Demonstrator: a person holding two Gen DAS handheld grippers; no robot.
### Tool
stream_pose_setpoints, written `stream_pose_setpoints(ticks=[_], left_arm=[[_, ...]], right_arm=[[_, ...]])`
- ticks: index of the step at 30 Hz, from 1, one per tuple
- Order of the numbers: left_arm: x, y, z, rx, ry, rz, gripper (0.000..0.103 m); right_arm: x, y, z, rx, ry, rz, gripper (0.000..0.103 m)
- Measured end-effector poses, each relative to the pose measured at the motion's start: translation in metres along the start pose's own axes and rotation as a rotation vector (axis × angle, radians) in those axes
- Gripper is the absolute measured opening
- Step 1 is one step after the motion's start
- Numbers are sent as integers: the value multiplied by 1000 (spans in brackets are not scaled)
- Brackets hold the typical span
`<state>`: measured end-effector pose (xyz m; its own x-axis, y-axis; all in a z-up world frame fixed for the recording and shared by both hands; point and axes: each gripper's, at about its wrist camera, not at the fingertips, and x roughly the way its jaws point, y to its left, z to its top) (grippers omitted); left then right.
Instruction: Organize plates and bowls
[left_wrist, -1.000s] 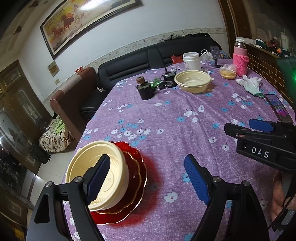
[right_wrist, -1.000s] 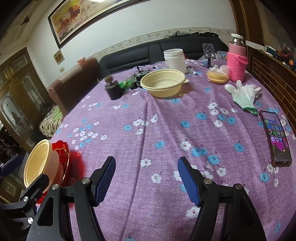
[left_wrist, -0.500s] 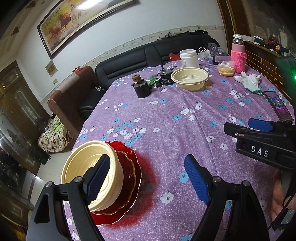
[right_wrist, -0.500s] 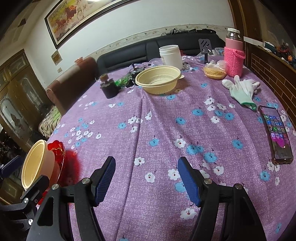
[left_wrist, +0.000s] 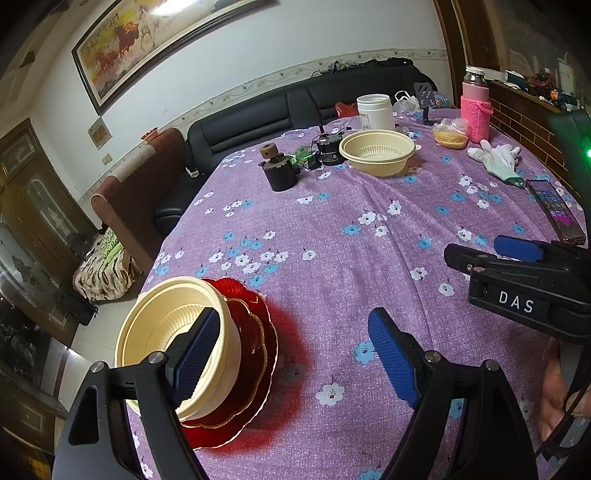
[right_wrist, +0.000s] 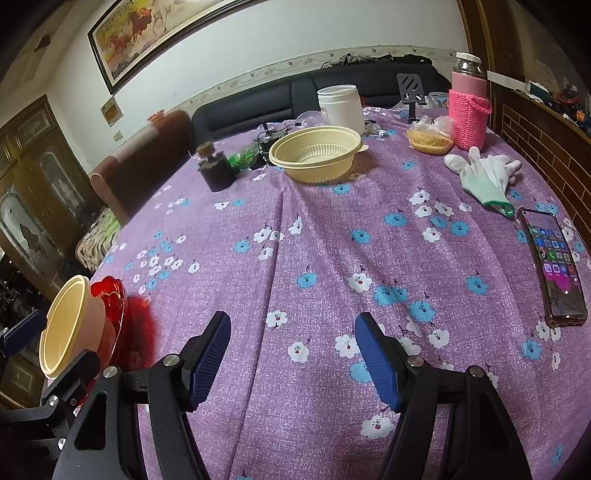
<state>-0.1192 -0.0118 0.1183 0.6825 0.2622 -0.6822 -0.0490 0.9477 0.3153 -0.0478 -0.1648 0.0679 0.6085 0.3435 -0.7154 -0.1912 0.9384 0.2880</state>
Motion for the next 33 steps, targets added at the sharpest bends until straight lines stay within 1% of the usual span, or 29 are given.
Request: stream_pose_setpoints(ticks=[12,14,18,20,26,33], left_arm=[[13,-3,-2,-2,24,-20,82],[17,-3,0,-5,32,-30,82],[29,-7,3,-21,53,-74,82],[37,-12,6,-19,60,-90,82],[66,-26,13,-34,86,-178,82],[104,-34,18,-48,133,-222,82]], right_arm=[[10,-3,2,1,21,-3,74],[12,-5,3,1,26,-4,74],[16,-10,11,3,24,-21,74],[19,-17,20,17,15,-43,74],[31,-42,48,49,4,-109,74],[55,-70,88,99,-1,-150,74]])
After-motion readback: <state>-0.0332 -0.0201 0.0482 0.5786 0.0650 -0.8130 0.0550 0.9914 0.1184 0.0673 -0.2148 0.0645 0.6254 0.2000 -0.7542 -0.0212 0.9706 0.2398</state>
